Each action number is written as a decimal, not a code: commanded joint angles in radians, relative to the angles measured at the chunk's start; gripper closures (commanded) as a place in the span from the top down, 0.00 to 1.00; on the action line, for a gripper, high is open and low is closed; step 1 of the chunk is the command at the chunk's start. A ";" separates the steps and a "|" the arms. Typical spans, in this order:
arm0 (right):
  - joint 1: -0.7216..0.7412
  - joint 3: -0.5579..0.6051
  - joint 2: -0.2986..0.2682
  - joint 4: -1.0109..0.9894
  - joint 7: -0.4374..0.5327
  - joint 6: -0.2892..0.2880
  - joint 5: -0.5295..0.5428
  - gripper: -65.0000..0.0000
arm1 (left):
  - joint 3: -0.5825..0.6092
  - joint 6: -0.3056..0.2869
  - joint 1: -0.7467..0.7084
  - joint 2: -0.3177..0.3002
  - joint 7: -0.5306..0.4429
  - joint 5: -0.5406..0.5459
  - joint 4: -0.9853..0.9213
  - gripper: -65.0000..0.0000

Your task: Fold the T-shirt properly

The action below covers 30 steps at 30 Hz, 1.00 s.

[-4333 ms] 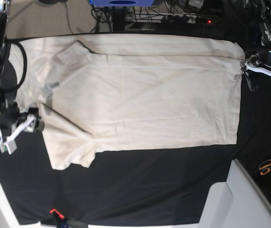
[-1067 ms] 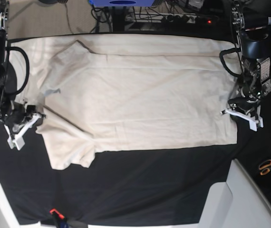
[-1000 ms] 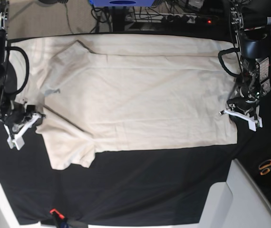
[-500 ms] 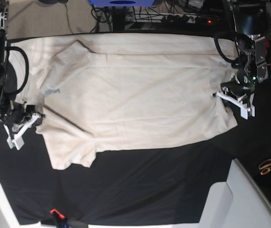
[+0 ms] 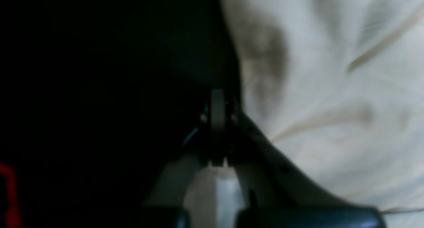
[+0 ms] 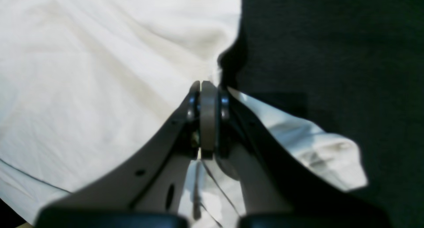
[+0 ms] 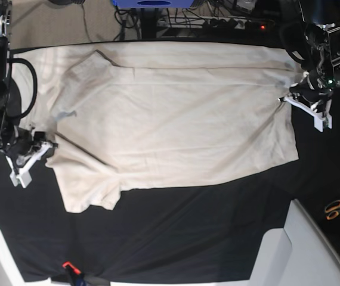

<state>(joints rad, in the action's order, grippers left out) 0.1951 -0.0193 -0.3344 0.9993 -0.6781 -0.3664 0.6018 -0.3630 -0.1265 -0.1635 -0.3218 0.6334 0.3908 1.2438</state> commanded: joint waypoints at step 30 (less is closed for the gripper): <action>0.001 -0.008 -0.025 0.014 0.014 -0.007 0.010 0.00 | 0.169 -0.011 0.594 -0.041 -0.243 0.013 -0.743 0.84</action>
<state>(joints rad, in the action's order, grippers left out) 0.1730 -0.0196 -0.3412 0.9966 -0.6781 -0.3664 0.6010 -0.1982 -0.1307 0.4236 -0.3634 0.3431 0.3927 0.5060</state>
